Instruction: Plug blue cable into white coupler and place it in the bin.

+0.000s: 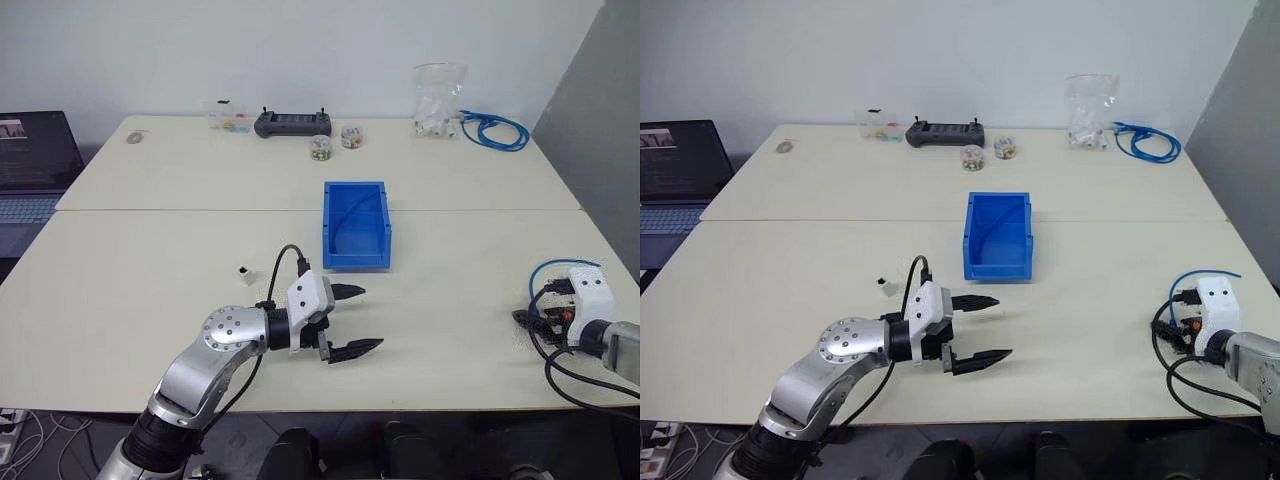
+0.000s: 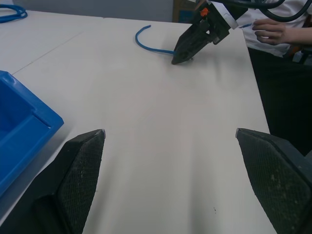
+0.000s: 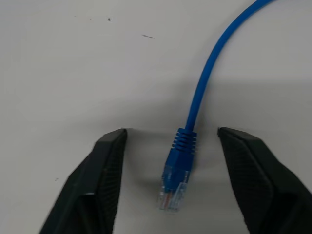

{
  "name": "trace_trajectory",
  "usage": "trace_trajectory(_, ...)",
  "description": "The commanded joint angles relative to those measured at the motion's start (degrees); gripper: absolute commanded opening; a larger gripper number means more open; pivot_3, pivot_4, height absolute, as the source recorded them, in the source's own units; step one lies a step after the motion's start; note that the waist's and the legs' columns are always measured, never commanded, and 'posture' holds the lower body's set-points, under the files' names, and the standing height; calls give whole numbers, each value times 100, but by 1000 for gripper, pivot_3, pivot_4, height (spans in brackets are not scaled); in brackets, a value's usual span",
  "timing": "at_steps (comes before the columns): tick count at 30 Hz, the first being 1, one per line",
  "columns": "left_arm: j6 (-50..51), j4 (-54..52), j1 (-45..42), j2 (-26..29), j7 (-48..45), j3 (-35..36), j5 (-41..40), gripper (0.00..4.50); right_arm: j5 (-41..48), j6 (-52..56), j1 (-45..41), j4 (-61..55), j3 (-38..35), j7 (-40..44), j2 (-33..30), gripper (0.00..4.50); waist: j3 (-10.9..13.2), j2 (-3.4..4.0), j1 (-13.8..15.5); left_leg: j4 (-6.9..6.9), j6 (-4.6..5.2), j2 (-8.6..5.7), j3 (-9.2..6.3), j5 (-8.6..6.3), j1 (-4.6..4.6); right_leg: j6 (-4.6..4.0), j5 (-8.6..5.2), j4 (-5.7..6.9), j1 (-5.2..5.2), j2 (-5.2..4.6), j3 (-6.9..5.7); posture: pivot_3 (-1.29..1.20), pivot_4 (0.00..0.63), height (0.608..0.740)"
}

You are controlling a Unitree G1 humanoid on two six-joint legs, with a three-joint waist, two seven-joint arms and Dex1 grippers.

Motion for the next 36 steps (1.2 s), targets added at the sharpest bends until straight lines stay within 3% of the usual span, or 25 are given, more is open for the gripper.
trace_trajectory(1,-68,-130,-94,-15,2,-1,24,4500,-22,-52,-59,-3,-59,19,6,1869,0,0,0,0,0,0,0,0,0,0,0,0,0,0,0,0,150,740)
trace_trajectory(8,-62,-154,-88,15,-11,9,27,4500,233,449,-307,10,-398,-78,339,144,0,0,-4,0,0,1,0,0,0,-1,1,0,0,2,0,0,150,740)
trace_trajectory(9,-58,-162,-84,30,-21,21,19,4500,299,588,-369,-58,-456,-107,430,109,0,0,-4,0,0,1,0,0,0,-2,1,0,0,2,1,0,150,740)
trace_trajectory(15,7,-250,24,289,-177,179,-109,4500,663,1518,-748,-759,-628,-426,1167,107,0,1,-21,-1,0,6,-1,0,1,-3,2,2,0,6,2,0,150,740)
trace_trajectory(19,29,-330,274,767,-445,410,-204,4500,757,2486,-1361,-1401,-764,-969,2608,106,0,5,-97,-2,0,13,-3,0,1,-5,3,3,-2,11,1,0,150,740)
trace_trajectory(23,0,-392,506,1105,-590,647,-268,4500,807,2661,-1792,-1533,-832,-1623,3956,98,0,16,-138,-5,-1,19,-6,0,1,-7,3,7,-10,15,0,0,150,740)
trace_trajectory(30,-75,-393,653,1210,-536,785,-223,4500,821,2661,-2070,-1360,-703,-2121,4861,92,1,22,-106,-4,0,3,-9,0,-4,-29,17,-1,-10,5,-3,0,150,740)
trace_trajectory(32,-90,-402,703,1216,-505,816,-211,4500,827,2661,-2147,-1310,-800,-2148,4944,803,2,25,-119,-5,0,4,-8,0,-4,-29,17,-1,-11,3,-3,0,150,740)
trace_trajectory(36,-130,-373,767,1235,-470,860,-190,4500,952,2661,-2237,-1328,-903,-2104,4953,1746,3,28,-138,-7,0,9,-9,0,-1,-29,17,1,-12,6,-5,0,150,740)
